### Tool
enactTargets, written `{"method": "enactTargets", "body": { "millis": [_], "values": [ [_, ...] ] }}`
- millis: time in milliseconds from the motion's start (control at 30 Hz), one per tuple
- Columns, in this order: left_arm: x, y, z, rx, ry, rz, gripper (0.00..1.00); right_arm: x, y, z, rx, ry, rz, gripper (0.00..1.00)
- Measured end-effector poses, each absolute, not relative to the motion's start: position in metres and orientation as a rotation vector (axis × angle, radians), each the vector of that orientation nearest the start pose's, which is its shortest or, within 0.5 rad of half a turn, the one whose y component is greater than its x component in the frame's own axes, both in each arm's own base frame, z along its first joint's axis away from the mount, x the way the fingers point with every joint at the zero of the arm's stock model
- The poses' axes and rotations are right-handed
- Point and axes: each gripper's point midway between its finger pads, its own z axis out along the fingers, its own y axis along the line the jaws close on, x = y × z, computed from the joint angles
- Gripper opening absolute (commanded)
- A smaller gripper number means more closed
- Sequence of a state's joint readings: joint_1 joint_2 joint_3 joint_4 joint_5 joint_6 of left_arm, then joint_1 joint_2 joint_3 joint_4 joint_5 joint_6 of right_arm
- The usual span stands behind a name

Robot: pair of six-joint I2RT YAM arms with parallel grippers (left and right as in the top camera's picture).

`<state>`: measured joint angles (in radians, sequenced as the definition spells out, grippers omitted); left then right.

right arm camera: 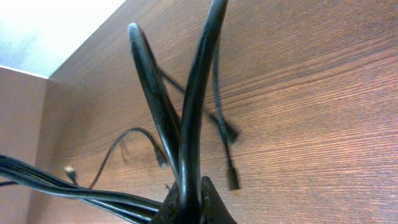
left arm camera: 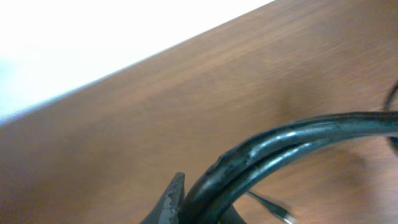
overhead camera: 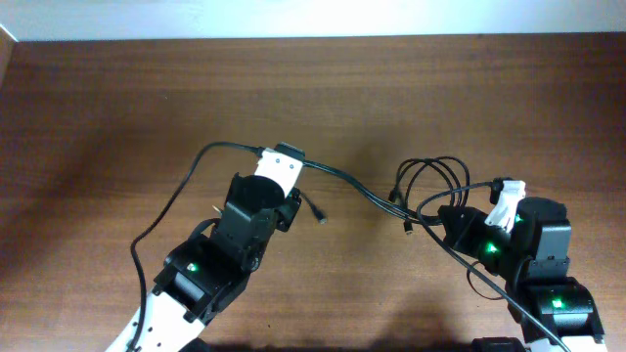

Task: Untangle cables
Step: 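Pull the cables apart with both grippers, right gripper moving right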

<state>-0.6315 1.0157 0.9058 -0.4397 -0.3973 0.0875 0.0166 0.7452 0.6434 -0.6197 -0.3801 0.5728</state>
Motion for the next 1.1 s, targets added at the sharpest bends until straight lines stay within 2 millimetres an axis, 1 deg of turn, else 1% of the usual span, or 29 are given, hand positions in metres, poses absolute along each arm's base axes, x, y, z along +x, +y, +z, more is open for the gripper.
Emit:
{"method": "enactTargets", "body": {
  "millis": [67,100,133,167,200,233,267,300,333,367,400,433,467,500,533,633,700,767,800,833,867,933,967,1033,1100],
  "values": [
    [0.308,-0.132,0.252,0.636,1.967,0.242,0.00,0.251,0.071,0.176,0.425,2.287,0.759,0.04],
    [0.308,-0.129,0.250,0.670,1.963,0.288,0.00,0.252,0.073,0.178,0.417,2.283,0.771,0.04],
    [0.308,-0.123,0.238,0.747,1.989,0.376,0.02,0.252,0.073,0.178,0.417,2.283,0.770,0.04],
    [0.309,-0.121,0.226,0.786,2.024,0.415,0.13,0.251,0.073,0.177,0.418,2.284,0.768,0.04],
    [0.310,-0.121,0.206,0.848,2.077,0.447,0.16,0.251,0.071,0.176,0.427,2.288,0.752,0.04],
    [0.310,-0.129,0.172,0.945,2.166,0.426,0.15,0.251,0.064,0.172,0.451,2.296,0.704,0.04],
    [0.309,-0.136,0.155,0.956,2.222,0.373,0.16,0.251,0.060,0.169,0.471,2.304,0.671,0.04],
    [0.307,-0.140,0.145,0.968,2.252,0.343,0.18,0.250,0.056,0.166,0.485,2.309,0.645,0.09],
    [0.305,-0.146,0.134,0.986,2.287,0.296,0.25,0.250,0.050,0.163,0.510,2.314,0.601,0.27],
    [0.300,-0.155,0.121,1.013,2.326,0.224,0.36,0.251,0.047,0.163,0.518,2.309,0.576,0.52],
    [0.296,-0.160,0.115,1.029,2.346,0.176,0.40,0.251,0.044,0.162,0.527,2.306,0.558,0.68],
    [0.291,-0.163,0.111,1.040,2.368,0.135,0.41,0.252,0.043,0.162,0.526,2.305,0.547,0.70],
    [0.290,-0.164,0.111,1.042,2.370,0.125,0.48,0.252,0.042,0.162,0.527,2.305,0.543,0.71],
    [0.289,-0.165,0.111,1.045,2.373,0.113,0.79,0.252,0.041,0.162,0.531,2.304,0.539,0.71],
    [0.288,-0.166,0.110,1.047,2.375,0.100,0.82,0.252,0.041,0.162,0.533,2.303,0.535,0.71],
    [0.283,-0.165,0.108,1.029,2.405,0.086,0.99,0.252,0.040,0.162,0.535,2.303,0.532,0.71],
    [0.283,-0.165,0.108,0.975,2.427,0.069,0.99,0.252,0.040,0.162,0.535,2.303,0.532,0.72],
    [0.284,-0.165,0.108,0.916,2.448,0.052,0.99,0.252,0.040,0.162,0.536,2.303,0.532,0.88],
    [0.284,-0.164,0.108,0.858,2.466,0.049,0.99,0.252,0.040,0.162,0.542,2.302,0.531,0.96],
    [0.285,-0.163,0.108,0.822,2.475,0.048,0.99,0.252,0.039,0.162,0.540,2.302,0.529,0.99],
    [0.289,-0.162,0.110,0.707,2.492,0.035,0.99,0.252,0.039,0.162,0.537,2.302,0.527,0.99],
    [0.299,-0.161,0.116,0.365,2.520,-0.055,0.99,0.251,0.039,0.161,0.539,2.309,0.526,0.99],
    [0.306,-0.164,0.120,0.178,2.512,-0.129,0.99,0.251,0.039,0.160,0.540,2.310,0.526,0.99],
    [0.306,-0.164,0.120,0.078,2.520,-0.161,0.99,0.251,0.039,0.160,0.539,2.310,0.526,0.99],
    [0.306,-0.164,0.120,0.038,2.522,-0.174,0.99,0.251,0.039,0.160,0.540,2.310,0.526,0.99]
  ]
}}
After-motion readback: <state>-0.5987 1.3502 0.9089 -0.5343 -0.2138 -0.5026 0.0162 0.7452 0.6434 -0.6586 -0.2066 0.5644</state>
